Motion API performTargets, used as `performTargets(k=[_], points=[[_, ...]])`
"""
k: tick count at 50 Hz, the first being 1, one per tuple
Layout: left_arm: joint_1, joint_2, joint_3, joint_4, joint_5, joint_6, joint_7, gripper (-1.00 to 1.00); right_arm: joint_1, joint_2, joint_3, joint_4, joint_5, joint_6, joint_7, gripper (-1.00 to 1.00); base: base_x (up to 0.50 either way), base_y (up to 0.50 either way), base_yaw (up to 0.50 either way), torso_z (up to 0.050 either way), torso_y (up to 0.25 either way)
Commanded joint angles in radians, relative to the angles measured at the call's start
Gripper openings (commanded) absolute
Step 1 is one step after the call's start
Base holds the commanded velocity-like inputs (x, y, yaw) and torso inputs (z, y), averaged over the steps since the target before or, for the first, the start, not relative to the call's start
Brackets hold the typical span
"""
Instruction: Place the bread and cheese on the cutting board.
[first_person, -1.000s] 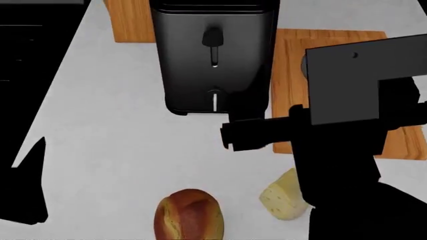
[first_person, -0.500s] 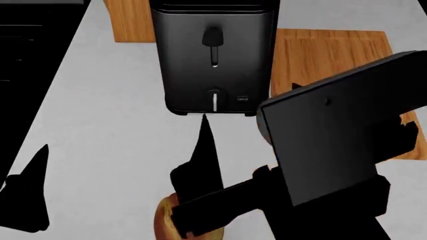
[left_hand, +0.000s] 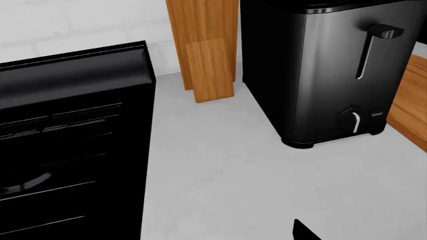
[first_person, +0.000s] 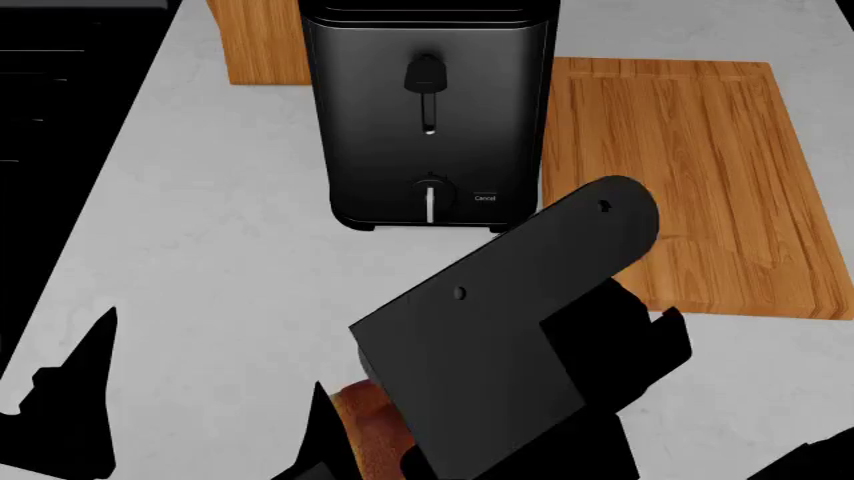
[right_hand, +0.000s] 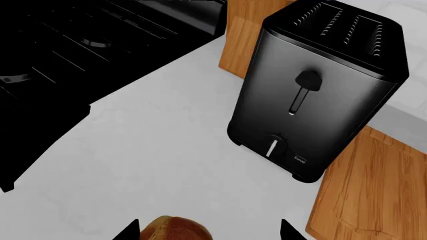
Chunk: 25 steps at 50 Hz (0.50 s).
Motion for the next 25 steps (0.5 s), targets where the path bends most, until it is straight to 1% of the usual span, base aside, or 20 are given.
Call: performTargets(k=[1,5,7,9,11,19,25], points=[[-0.031,0.014,-0.046,-0.046,0.032,0.029,0.065,1.0,-0.002,-0.036,-0.055,0.012,-0.01,-0.006,-0.029,1.0,0.0,0.0,0.0,0.0,0.0],[-0.032,0.012,-0.043,-0.043,0.013,0.034,0.047,1.0,-0.029,-0.04,-0.055,0.021,-0.044,0.001,-0.047,1.0,0.0,0.0,0.0,0.0,0.0],[-0.019,0.013,-0.045,-0.038,0.029,0.037,0.061,1.0,-0.034,-0.041,-0.051,0.021,-0.055,-0.001,-0.053,1.0,0.0,0.0,0.0,0.0,0.0],[0.023,0.013,-0.06,-0.023,0.061,0.045,0.091,1.0,-0.053,-0.046,-0.057,0.013,-0.065,-0.006,-0.053,1.0,0.0,0.0,0.0,0.0,0.0],[0.032,0.01,-0.063,-0.022,0.062,0.047,0.092,1.0,-0.077,-0.052,-0.06,0.018,-0.092,0.009,-0.071,1.0,0.0,0.0,0.0,0.0,0.0],[0.03,-0.005,-0.066,-0.023,0.05,0.052,0.091,1.0,-0.145,-0.087,-0.068,0.036,-0.173,0.039,-0.13,1.0,0.0,0.0,0.0,0.0,0.0],[0.055,-0.002,-0.07,-0.015,0.089,0.063,0.125,1.0,-0.17,-0.102,-0.081,0.047,-0.213,0.059,-0.161,1.0,0.0,0.0,0.0,0.0,0.0]])
